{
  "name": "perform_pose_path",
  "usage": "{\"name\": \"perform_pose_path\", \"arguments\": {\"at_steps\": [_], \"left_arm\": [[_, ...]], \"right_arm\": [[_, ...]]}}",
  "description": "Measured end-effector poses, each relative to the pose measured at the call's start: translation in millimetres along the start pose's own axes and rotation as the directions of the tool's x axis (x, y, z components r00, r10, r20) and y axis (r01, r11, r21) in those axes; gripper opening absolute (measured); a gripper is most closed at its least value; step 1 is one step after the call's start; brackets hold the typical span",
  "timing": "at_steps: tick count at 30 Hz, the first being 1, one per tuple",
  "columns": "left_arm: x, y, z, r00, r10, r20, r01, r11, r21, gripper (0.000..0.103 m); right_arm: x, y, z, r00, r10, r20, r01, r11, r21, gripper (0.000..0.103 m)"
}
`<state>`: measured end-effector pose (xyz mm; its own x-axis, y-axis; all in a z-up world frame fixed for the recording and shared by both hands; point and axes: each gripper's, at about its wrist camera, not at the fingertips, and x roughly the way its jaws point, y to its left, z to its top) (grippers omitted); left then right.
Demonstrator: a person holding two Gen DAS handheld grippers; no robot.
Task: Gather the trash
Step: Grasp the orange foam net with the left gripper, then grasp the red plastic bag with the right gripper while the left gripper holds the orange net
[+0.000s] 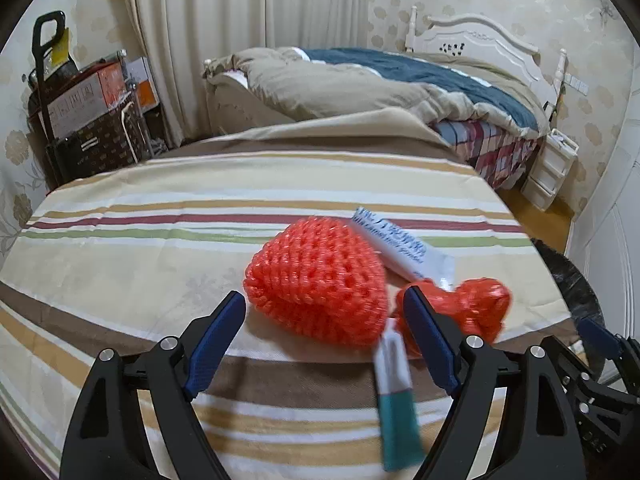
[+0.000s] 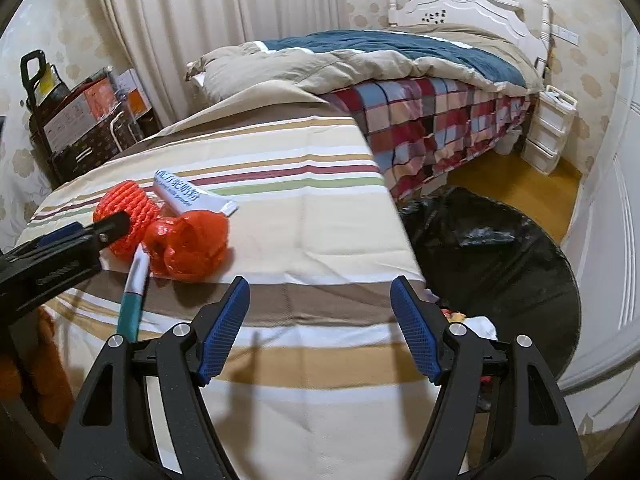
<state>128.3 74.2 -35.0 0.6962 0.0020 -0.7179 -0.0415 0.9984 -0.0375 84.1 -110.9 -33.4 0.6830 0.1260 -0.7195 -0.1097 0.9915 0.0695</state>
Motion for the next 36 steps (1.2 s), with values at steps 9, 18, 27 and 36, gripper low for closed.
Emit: {"name": "perform_pose_path", "arguments": {"at_steps": [9,18,27,36], "left_arm": [[14,12,-4,0.997,-0.066,-0.050,0.066,0.998,-0.004,0.056],[-5,24,-7,0.998,-0.058,-0.006,0.058,0.998,0.002,0.036],[-20,56,-16,1.000,-0.031,0.003,0.032,0.998,-0.060,0.033],[-29,75,-27,1.000,-0.017,0.005,0.018,0.995,-0.097,0.032]], "right_arm": [[8,19,8,1.000,0.018,-0.008,-0.018,0.999,-0.029,0.071],[11,39,15,0.999,0.047,-0.005,-0.047,0.997,-0.062,0.071],[22,61,19,0.997,0.076,-0.026,-0.079,0.992,-0.098,0.071],[37,77,20,0.994,0.092,-0.064,-0.100,0.987,-0.128,0.059]]}}
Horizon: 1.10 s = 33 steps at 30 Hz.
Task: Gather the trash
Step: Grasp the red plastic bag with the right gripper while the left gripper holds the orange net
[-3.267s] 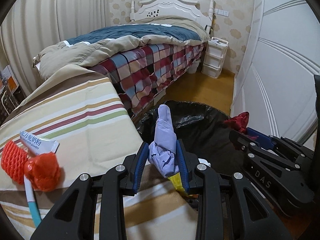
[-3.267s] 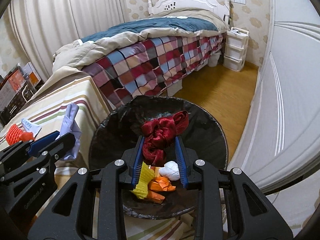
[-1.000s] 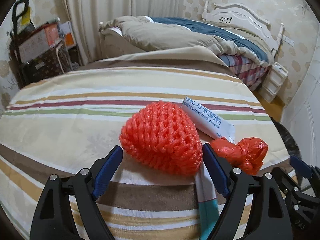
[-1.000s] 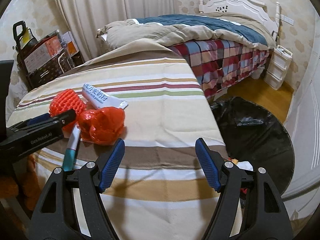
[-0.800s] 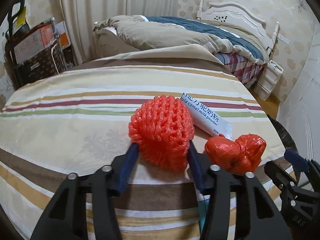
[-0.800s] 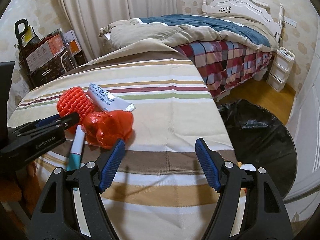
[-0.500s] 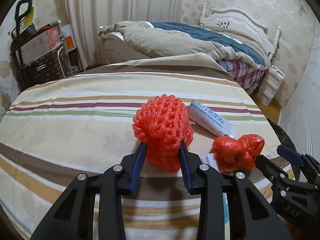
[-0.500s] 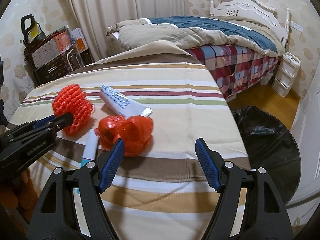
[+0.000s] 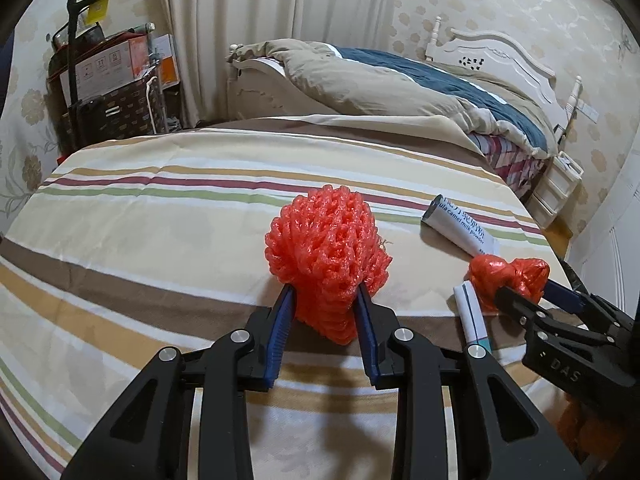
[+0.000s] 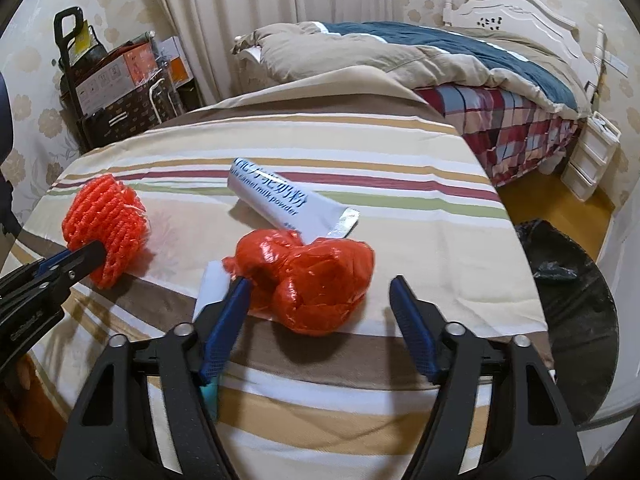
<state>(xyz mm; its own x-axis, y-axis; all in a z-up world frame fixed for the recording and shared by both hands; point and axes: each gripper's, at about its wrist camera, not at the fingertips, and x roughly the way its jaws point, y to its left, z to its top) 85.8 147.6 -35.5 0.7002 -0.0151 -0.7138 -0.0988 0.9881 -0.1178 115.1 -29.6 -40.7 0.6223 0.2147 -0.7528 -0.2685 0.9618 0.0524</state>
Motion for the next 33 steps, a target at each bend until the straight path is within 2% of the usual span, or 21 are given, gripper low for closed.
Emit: {"name": "perform_pose_path", "arguments": {"at_steps": [2,16,18,24,26,28,30,33], "left_arm": [[-1,1,-3,1.000,-0.002,0.000,0.002,1.000,-0.003,0.032],[-17,-3,-13,1.000,-0.025,0.015,0.025,1.000,-0.008,0.026],[-19,-3,-15,0.999,-0.050,0.015,0.050,0.999,-0.013,0.018],[-17,-1,-21,0.997,-0.080,-0.021,0.079,0.996,-0.038,0.019],[-17,0,-23,0.996,-0.087,-0.027,0.086,0.995,-0.048,0.026],[-19,-1,-24,0.997,-0.080,-0.022,0.079,0.996,-0.047,0.048],[-23,-1,-26,0.998,-0.067,-0.003,0.067,0.997,-0.048,0.065],[-25,-1,-26,0.999,-0.042,0.007,0.042,0.998,-0.044,0.074]], "right_arm": [[2,2,-1,1.000,0.005,-0.014,-0.005,1.000,-0.008,0.040],[-22,-5,-15,0.999,-0.006,0.033,0.005,1.000,0.020,0.038],[-27,-8,-17,0.999,-0.011,0.041,0.010,1.000,0.027,0.038],[-35,-16,-26,0.999,-0.019,0.046,0.017,0.999,0.046,0.038],[-35,-18,-29,0.999,-0.019,0.043,0.017,0.998,0.052,0.038],[-35,-19,-30,0.999,-0.020,0.040,0.017,0.998,0.054,0.038],[-35,-19,-32,0.999,-0.018,0.039,0.016,0.998,0.055,0.038],[-34,-20,-33,0.999,-0.015,0.034,0.013,0.998,0.060,0.038]]}}
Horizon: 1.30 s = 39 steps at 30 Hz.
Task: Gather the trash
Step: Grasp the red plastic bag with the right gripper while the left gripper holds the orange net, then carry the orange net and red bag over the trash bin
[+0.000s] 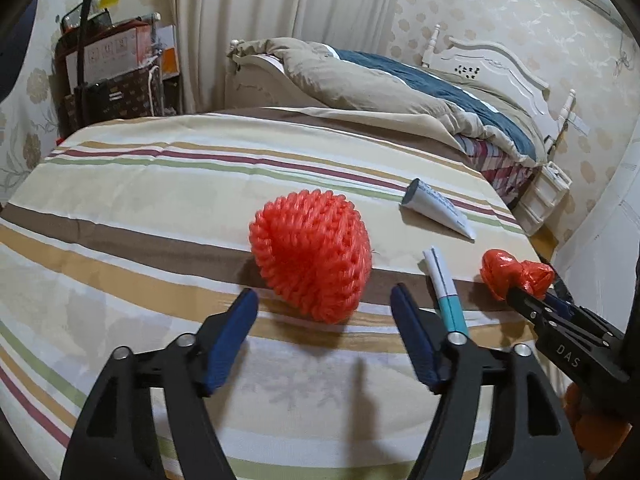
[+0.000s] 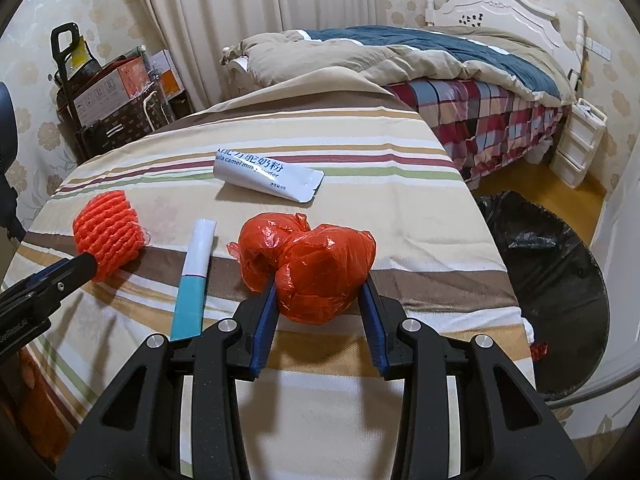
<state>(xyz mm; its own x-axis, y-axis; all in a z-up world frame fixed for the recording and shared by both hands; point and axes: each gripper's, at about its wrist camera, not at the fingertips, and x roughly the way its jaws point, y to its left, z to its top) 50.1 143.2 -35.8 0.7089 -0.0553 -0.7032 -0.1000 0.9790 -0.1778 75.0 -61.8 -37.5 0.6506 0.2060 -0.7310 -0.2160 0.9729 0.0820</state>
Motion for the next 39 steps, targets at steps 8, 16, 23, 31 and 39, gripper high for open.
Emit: {"name": "perform_pose_path", "arguments": {"at_steps": [8,16,23,31,39], "left_arm": [[19,5,10,0.999,0.022,-0.030,-0.022,1.000,0.009,0.079],[34,9,10,0.994,-0.027,-0.103,0.027,1.000,0.001,0.058],[27,3,6,0.997,-0.019,-0.077,0.022,0.999,0.034,0.041],[7,-6,3,0.999,-0.034,-0.042,0.035,0.999,0.032,0.037],[-12,-41,1,0.996,-0.087,-0.002,0.087,0.993,0.079,0.036]], "right_arm": [[1,-1,2,1.000,0.005,-0.006,-0.005,1.000,0.004,0.038],[7,4,4,1.000,0.014,-0.020,-0.014,1.000,-0.006,0.038],[5,7,2,1.000,0.019,-0.018,-0.020,1.000,-0.016,0.038],[-10,0,2,1.000,0.017,0.021,-0.017,1.000,0.003,0.038],[-35,-24,-1,0.997,-0.019,0.072,0.016,0.999,0.048,0.038]]}}
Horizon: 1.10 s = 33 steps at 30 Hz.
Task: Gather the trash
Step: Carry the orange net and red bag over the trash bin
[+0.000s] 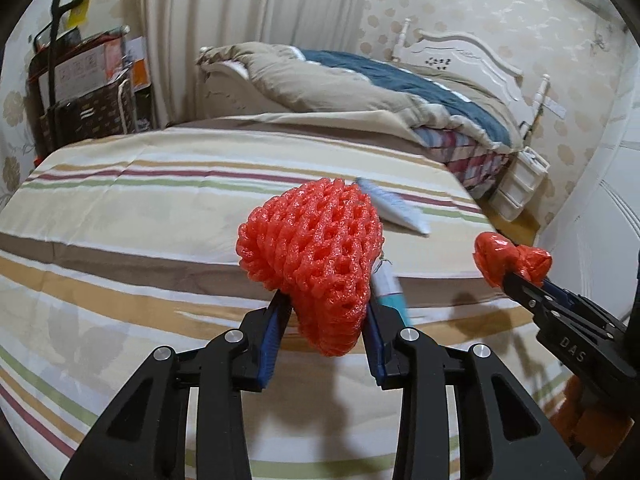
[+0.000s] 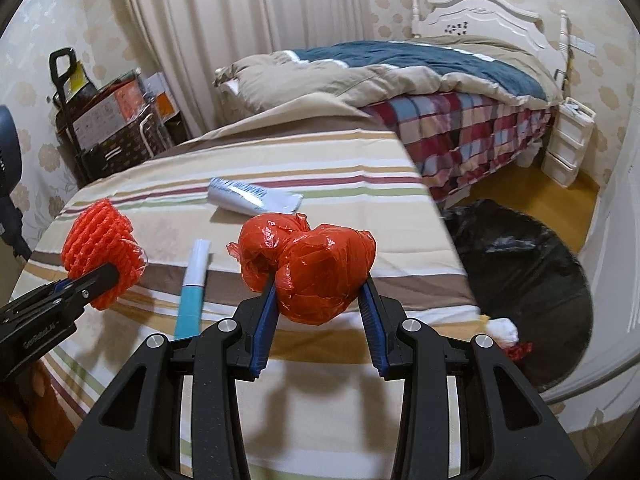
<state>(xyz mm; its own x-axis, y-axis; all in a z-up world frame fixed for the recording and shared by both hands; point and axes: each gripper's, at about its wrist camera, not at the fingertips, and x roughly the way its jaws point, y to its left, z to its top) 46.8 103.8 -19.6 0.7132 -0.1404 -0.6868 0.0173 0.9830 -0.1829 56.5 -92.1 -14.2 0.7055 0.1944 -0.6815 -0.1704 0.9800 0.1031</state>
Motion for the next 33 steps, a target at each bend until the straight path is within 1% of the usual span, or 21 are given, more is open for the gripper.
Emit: {"name": "perform_pose_path", "arguments": {"at_steps": [3,10,14,19,25,33], "left_arm": [[-3,-22,1,1.000,-0.026,0.016,0.026,0.999,0.030,0.036],[5,-72,5,0.996,-0.092,0.008,0.091,0.991,0.094,0.036],[15,-105,5,0.992,-0.126,-0.011,0.127,0.982,0.138,0.036],[29,-149,6,0.987,-0.161,-0.022,0.163,0.964,0.209,0.036],[47,-190,5,0.983,-0.177,-0.041,0.181,0.944,0.275,0.036],[73,-224,5,0.984,-0.161,-0.071,0.175,0.931,0.321,0.036]], "right_arm": [[-9,-15,-1,0.999,-0.030,0.019,0.029,0.999,0.023,0.038],[-25,-63,-2,0.993,-0.110,0.047,0.105,0.989,0.099,0.038],[-32,-94,-3,0.983,-0.174,0.059,0.164,0.976,0.140,0.038],[-35,-122,-6,0.969,-0.238,0.063,0.224,0.959,0.172,0.038],[-28,-154,-11,0.962,-0.271,0.043,0.257,0.944,0.206,0.038],[-19,-182,-12,0.955,-0.295,0.025,0.281,0.929,0.239,0.038]]}}
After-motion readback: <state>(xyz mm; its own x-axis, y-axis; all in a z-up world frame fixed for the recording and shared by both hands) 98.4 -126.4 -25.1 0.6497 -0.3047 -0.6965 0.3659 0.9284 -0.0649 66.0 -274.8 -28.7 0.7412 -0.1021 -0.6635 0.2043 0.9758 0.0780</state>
